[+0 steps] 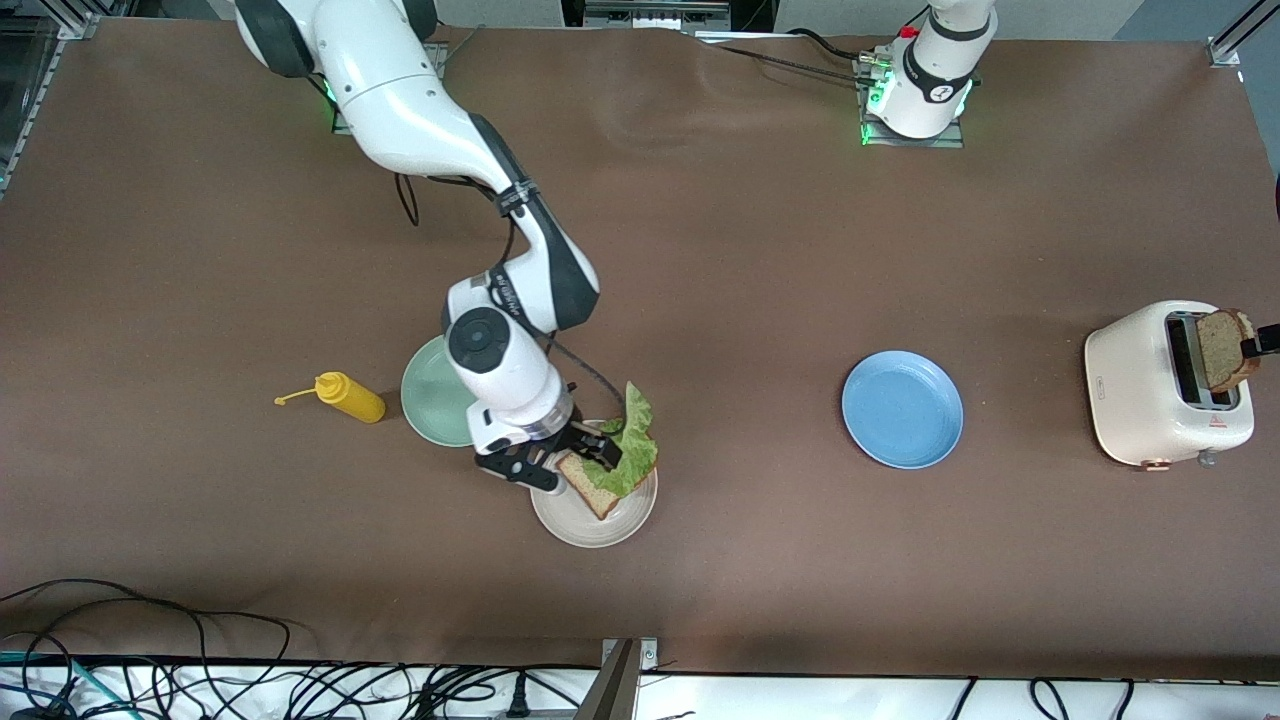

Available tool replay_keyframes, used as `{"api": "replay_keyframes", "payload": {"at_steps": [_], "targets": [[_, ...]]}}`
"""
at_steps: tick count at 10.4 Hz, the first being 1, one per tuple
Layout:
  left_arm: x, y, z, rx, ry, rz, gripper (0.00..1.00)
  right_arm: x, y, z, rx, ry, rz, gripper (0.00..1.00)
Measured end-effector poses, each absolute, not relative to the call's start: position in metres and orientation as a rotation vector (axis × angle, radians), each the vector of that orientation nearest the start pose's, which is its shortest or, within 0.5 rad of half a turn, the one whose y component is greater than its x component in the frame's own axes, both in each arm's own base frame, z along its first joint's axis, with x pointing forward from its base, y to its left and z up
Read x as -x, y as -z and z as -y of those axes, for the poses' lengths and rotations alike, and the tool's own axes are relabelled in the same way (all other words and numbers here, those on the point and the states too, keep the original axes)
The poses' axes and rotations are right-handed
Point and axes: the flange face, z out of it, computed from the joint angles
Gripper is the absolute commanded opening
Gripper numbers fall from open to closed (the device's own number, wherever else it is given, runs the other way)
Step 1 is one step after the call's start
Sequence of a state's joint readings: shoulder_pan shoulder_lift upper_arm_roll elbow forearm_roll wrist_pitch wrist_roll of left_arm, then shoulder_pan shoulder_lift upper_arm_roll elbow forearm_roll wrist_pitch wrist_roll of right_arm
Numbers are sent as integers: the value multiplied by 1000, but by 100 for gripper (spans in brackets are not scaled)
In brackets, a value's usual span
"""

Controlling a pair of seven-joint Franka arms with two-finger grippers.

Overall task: Make sandwich on beige plate with both arms
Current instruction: 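Release the lettuce with the right gripper while the left gripper grips toast, then lift the toast with the left gripper while the right gripper nears mustard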

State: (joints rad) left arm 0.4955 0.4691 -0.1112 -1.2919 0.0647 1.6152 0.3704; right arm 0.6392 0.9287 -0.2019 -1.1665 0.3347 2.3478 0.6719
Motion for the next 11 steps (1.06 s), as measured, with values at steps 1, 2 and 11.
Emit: {"api": "replay_keyframes", "payload": {"at_steps": [1, 2, 11], "targets": [[-621, -454, -290, 3161, -241, 16, 100, -693, -277, -362, 2870, 221, -440, 100], [-621, -441, -298, 3129, -279, 3, 100, -693, -298, -338, 2896, 171, -392, 100], [-618, -370, -322, 3093, -459, 3, 1, -647, -461, -84, 3066, -122, 45, 100]]}}
